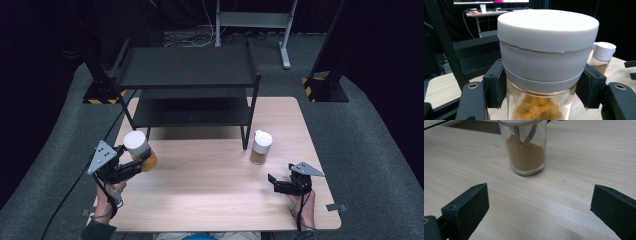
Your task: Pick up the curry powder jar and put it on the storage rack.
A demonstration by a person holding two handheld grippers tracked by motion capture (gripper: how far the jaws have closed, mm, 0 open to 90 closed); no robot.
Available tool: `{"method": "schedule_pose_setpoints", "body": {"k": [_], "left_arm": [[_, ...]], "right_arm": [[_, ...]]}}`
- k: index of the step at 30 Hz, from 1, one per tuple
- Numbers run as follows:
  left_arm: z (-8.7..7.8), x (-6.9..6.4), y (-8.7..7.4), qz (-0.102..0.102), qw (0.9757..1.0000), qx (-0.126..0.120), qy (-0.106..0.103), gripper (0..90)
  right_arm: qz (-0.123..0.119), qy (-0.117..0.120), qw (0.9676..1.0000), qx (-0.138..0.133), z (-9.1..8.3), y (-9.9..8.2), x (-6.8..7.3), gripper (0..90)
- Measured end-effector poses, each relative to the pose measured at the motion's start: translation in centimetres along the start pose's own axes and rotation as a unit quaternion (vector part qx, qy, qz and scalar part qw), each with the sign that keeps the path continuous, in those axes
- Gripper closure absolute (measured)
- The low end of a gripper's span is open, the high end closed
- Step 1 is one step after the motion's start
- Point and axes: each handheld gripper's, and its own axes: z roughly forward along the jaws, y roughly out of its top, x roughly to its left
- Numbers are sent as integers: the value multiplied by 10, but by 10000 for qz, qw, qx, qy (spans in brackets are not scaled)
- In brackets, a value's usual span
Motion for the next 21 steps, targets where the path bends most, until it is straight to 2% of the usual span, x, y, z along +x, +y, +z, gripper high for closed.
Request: {"method": "schedule_pose_setpoints", "body": {"k": [5,21], "left_arm": [[0,1,9,86,9999,4,-56,343],[3,11,26,29,9997,12,-226,345]], "right_arm": [[-1,-10,10000,22,0,1,1,7],[-7,-7,10000,9,0,0,1,7]]}}
